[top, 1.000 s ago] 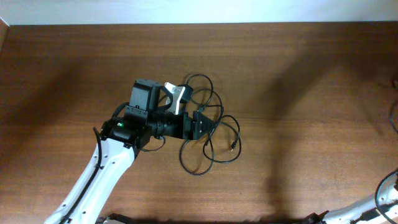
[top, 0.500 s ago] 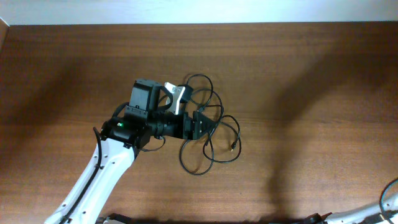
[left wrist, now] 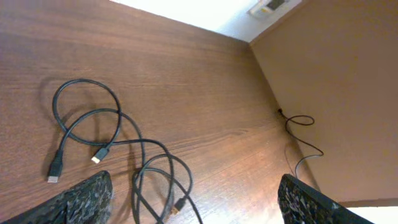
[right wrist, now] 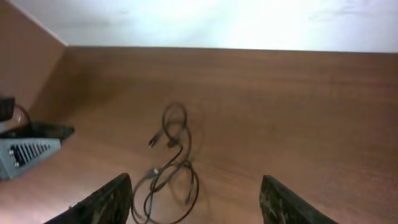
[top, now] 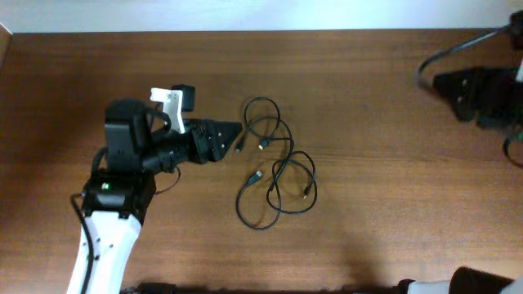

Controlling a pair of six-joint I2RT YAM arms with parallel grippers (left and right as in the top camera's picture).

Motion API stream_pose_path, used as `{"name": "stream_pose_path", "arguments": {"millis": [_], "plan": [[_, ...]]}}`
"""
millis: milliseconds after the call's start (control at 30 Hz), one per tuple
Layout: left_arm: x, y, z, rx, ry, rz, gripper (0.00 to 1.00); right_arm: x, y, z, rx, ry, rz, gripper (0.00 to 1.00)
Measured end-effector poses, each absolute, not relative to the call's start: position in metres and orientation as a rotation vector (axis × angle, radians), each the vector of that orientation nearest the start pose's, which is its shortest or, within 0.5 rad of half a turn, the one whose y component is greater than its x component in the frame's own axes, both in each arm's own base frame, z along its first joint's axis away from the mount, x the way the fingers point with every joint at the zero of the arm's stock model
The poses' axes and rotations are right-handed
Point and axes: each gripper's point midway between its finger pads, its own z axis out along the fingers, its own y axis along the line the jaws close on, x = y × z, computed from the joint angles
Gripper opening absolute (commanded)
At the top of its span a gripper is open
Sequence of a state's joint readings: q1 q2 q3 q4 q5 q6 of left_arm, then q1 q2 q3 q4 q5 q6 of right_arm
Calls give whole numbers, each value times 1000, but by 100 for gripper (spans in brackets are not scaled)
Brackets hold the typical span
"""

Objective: Untangle cables
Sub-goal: 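Move the right gripper back to the remaining cables near the left gripper, then grasp a strand of the remaining cables with the right gripper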

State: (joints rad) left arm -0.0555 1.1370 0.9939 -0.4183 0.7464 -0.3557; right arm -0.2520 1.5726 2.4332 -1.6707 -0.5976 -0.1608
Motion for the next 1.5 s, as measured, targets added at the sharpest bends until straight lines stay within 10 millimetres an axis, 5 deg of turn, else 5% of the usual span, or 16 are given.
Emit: {"name": "stream_pose_path", "arguments": {"millis": [100,200,267,333,400,467,567,633,733,900,1100,1167,1267,1333,1400,1500], "plan": [[305,-134,297,170,2055,-1016,87,271,59,448,-315,2260,454,64],[290,-126,302,131,2067,-961,89,239,63,413,-310,2358,357,65],[286,-121,306,113,2056,-922,90,219,58,370,-280,2377,333,68],[284,-120,307,110,2053,-913,91,230,58,334,-241,2291,337,73],[284,-118,306,101,2061,-907,92,238,67,266,-199,2306,426,99],[281,-118,300,89,2089,-911,93,249,77,240,-174,2301,527,100],[280,-118,298,84,2099,-912,94,271,100,220,-175,2356,729,99],[278,-118,295,77,2116,-915,95,283,118,185,-154,2481,848,99],[276,-118,292,70,2132,-918,95,307,157,161,-133,2518,848,99],[276,-118,292,70,2132,-918,99,337,220,154,87,2456,934,99],[276,-118,292,70,2132,-918,99,322,246,105,565,2634,1013,79],[275,-118,291,68,2136,-918,100,322,246,103,658,2629,1005,66],[275,-118,291,67,2138,-919,100,322,248,100,686,2619,968,62],[275,-118,291,67,2138,-919,100,323,245,90,700,2623,899,50],[275,-118,291,67,2138,-919,99,323,243,76,724,2647,854,8],[275,-118,291,67,2138,-918,99,326,243,69,744,2648,844,4]]}}
